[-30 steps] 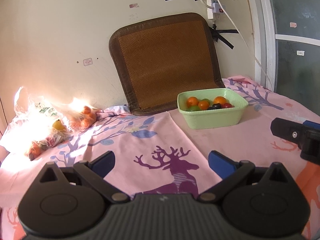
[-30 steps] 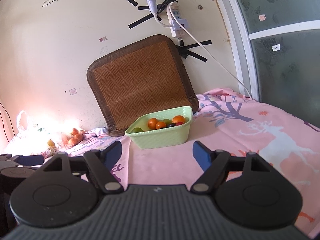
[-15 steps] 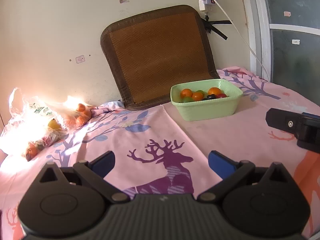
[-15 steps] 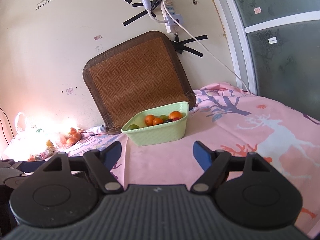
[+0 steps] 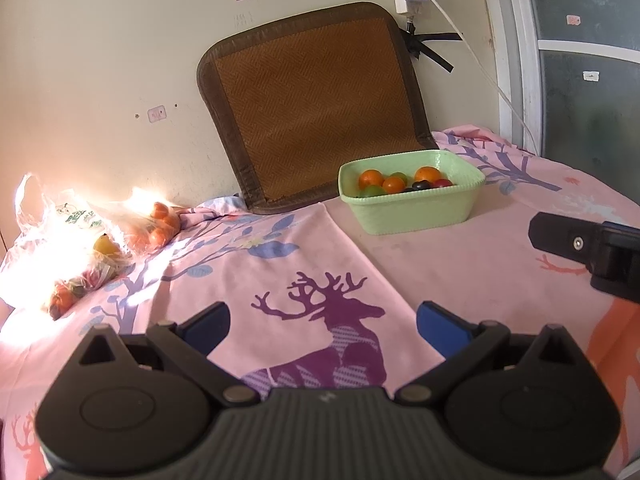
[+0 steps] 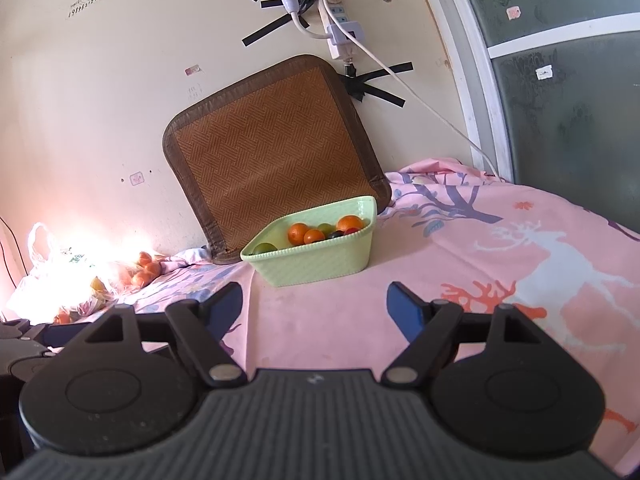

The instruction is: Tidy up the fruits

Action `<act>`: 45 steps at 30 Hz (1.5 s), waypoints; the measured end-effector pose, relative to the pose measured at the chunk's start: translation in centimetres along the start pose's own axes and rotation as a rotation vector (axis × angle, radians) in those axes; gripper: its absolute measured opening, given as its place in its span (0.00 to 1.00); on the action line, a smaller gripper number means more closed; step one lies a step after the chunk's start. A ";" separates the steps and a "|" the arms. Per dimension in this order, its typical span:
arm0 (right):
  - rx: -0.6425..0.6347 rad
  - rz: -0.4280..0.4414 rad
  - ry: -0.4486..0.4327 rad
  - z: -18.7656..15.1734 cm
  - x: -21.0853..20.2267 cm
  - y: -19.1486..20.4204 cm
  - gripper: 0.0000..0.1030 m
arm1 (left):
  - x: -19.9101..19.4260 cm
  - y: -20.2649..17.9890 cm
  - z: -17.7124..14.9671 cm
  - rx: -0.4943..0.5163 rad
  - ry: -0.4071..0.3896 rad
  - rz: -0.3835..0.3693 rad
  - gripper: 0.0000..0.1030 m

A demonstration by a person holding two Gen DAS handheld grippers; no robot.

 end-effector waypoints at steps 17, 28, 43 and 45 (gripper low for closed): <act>0.002 0.001 0.004 -0.2 0.1 0.0 0.80 | 1.3 -0.1 -1.1 -0.007 0.099 -0.033 1.00; 0.008 0.001 0.008 -0.3 0.2 -0.1 0.80 | 1.4 -0.4 -1.2 0.008 0.108 -0.033 1.00; 0.009 0.000 0.009 -0.3 0.1 -0.1 0.80 | 1.6 -0.4 -1.4 -0.004 0.124 -0.068 1.00; 0.007 -0.001 0.010 -0.3 0.2 -0.1 0.80 | 1.5 -0.4 -1.3 -0.004 0.119 -0.075 1.00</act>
Point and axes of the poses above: each gripper's, at about its wrist camera, not at the fingertips, and x roughly the way its jaws point, y to its left, z to its top, the point moved 5 cm from there along x, roughly the way its jaws point, and after that the axes turned 9 degrees about -x, right-handed, at the moved point
